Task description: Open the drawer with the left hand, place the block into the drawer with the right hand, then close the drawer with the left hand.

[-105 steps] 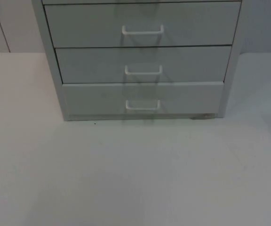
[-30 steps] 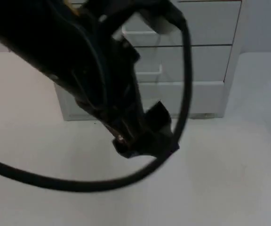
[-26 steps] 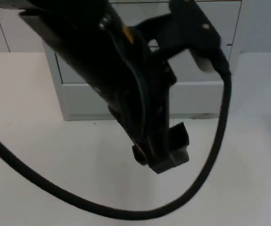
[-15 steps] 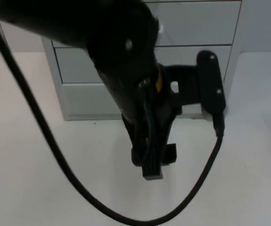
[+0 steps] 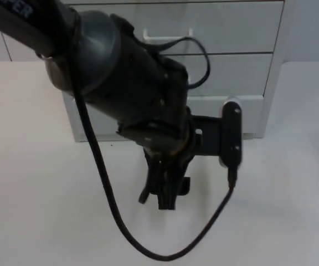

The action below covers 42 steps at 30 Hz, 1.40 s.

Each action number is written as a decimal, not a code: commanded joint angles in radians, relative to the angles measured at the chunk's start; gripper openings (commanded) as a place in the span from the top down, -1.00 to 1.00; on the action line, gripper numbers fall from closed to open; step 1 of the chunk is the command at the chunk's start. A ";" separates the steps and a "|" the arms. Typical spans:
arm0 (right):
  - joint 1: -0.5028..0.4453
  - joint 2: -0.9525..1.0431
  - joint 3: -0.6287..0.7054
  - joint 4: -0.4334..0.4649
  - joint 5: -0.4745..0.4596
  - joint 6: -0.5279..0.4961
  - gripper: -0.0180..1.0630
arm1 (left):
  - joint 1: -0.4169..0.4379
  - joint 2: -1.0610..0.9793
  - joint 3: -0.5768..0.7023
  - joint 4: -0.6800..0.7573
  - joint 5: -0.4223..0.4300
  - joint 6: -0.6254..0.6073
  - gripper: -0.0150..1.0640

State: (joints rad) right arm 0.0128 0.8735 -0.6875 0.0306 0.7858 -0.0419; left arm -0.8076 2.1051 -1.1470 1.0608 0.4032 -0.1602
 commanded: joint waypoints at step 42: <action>-0.009 0.000 0.001 -0.003 -0.027 0.003 -0.98 | 0.123 0.132 -0.084 0.174 -0.078 -0.133 -0.25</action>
State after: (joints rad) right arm 0.0128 0.8735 -0.6875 0.0306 0.7684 -0.0419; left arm -0.7020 2.2026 -1.2330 1.2598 0.3206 -0.2776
